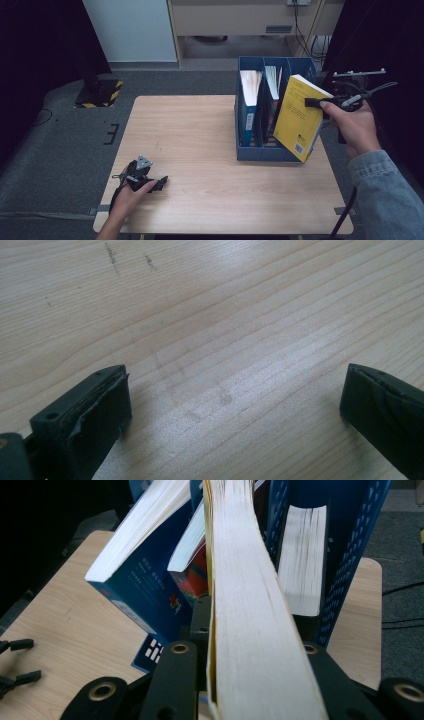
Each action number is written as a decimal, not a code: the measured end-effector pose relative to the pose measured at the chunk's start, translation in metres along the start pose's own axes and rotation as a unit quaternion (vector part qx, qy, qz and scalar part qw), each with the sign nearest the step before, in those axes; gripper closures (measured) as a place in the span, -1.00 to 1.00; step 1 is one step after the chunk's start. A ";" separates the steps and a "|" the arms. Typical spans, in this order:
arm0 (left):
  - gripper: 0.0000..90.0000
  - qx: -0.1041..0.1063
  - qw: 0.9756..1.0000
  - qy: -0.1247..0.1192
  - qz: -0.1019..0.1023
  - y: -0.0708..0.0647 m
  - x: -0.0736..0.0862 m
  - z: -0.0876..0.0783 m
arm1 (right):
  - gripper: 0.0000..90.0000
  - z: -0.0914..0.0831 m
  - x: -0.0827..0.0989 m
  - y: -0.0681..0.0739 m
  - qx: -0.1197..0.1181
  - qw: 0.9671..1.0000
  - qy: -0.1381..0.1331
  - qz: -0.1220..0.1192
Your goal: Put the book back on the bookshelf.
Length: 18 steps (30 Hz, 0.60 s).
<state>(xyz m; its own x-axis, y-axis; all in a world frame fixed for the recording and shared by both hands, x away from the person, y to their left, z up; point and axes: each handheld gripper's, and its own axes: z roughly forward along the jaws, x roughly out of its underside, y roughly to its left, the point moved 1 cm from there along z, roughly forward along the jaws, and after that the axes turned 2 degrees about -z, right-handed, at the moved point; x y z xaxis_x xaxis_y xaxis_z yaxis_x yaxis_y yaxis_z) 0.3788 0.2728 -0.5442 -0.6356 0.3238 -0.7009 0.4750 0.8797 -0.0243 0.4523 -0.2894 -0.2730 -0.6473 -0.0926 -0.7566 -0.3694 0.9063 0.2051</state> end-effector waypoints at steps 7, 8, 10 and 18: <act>-1.00 0.000 1.000 0.001 0.000 0.000 0.000 0.000 | 0.66 0.008 -0.009 0.003 0.008 1.000 -0.008 0.006; -1.00 0.000 1.000 0.000 0.000 0.000 0.000 0.000 | 0.66 0.009 -0.010 0.004 0.008 1.000 -0.008 0.006; -1.00 0.001 1.000 0.001 0.001 0.000 0.000 0.000 | 0.66 0.012 -0.012 0.006 0.013 1.000 -0.008 0.002; -1.00 0.001 1.000 0.002 0.001 0.000 0.000 0.000 | 0.66 0.024 -0.017 0.012 0.028 1.000 -0.011 0.003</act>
<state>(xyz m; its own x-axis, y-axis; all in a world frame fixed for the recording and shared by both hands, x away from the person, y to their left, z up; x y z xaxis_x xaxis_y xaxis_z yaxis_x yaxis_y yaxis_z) 0.3790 0.2727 -0.5439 -0.6372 0.3280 -0.6974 0.4783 0.8779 -0.0242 0.4745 -0.2673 -0.2729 -0.6351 -0.0787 -0.7684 -0.3276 0.9283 0.1758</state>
